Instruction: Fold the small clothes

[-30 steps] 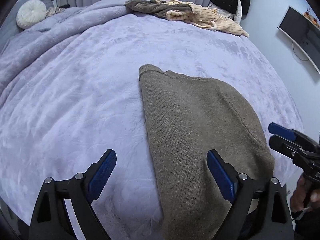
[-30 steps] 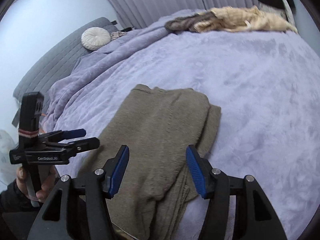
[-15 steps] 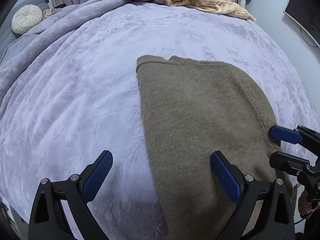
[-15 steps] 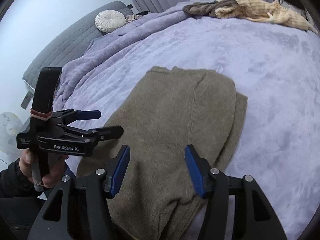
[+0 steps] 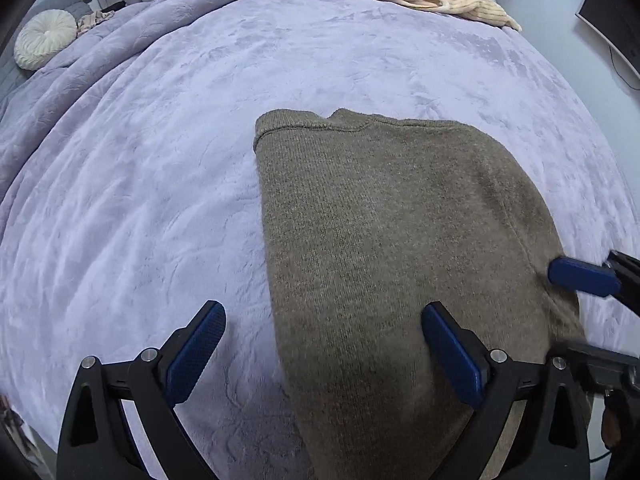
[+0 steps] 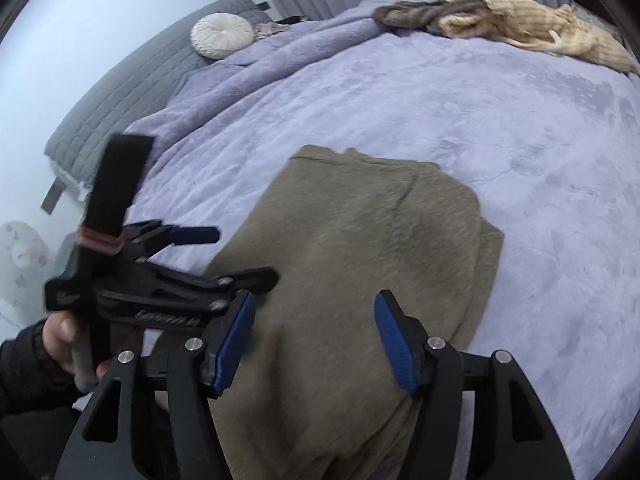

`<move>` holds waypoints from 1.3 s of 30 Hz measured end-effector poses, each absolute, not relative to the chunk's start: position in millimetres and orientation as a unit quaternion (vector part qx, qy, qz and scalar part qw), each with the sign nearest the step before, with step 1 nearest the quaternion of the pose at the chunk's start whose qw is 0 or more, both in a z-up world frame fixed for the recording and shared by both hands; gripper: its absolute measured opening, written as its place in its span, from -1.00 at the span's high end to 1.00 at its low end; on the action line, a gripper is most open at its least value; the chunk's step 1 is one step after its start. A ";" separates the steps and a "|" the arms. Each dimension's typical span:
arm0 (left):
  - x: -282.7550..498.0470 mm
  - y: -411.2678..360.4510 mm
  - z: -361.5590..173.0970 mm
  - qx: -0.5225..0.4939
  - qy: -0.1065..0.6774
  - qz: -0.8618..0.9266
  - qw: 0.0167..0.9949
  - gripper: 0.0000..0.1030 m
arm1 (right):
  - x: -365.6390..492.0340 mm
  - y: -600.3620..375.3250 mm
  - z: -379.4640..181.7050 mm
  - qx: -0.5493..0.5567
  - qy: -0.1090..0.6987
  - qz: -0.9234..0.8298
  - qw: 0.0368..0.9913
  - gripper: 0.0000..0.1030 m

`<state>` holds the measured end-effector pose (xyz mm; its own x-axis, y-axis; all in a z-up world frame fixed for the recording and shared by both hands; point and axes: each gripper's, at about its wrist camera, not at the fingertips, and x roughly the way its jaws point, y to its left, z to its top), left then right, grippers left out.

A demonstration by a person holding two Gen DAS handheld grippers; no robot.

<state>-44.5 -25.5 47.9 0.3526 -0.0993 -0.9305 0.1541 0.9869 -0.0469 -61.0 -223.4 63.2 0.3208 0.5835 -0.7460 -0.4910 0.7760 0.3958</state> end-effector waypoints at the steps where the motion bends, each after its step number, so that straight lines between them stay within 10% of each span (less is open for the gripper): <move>1: -48.7 -24.3 49.0 0.029 0.563 -0.074 0.823 -0.94 | -74.2 -221.4 64.5 0.032 0.477 0.332 0.813 -0.27; 39: -109.2 -31.9 116.0 0.006 0.523 -0.021 0.852 -0.98 | -117.0 -215.2 100.5 -0.120 0.495 0.165 0.844 -0.54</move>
